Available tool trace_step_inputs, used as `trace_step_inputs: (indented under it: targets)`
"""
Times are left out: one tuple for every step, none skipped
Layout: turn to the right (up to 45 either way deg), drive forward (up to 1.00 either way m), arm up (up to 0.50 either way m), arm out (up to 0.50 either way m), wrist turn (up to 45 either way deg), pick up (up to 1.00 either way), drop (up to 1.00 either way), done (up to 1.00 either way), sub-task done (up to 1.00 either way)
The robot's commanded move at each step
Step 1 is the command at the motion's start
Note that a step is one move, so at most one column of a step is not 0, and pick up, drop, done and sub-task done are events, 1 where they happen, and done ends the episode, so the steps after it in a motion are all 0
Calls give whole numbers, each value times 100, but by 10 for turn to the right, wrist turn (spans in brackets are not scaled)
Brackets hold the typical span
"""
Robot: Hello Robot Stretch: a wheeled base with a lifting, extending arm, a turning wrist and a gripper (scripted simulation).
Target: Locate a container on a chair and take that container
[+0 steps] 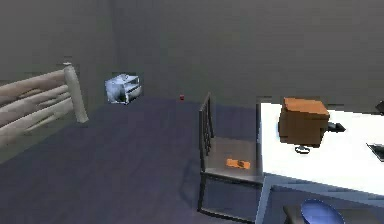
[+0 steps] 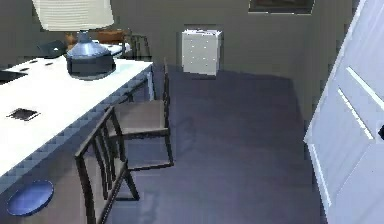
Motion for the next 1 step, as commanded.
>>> trace_step_inputs:
  targets:
    - [150,0,0,0,0,0,0,0,0]
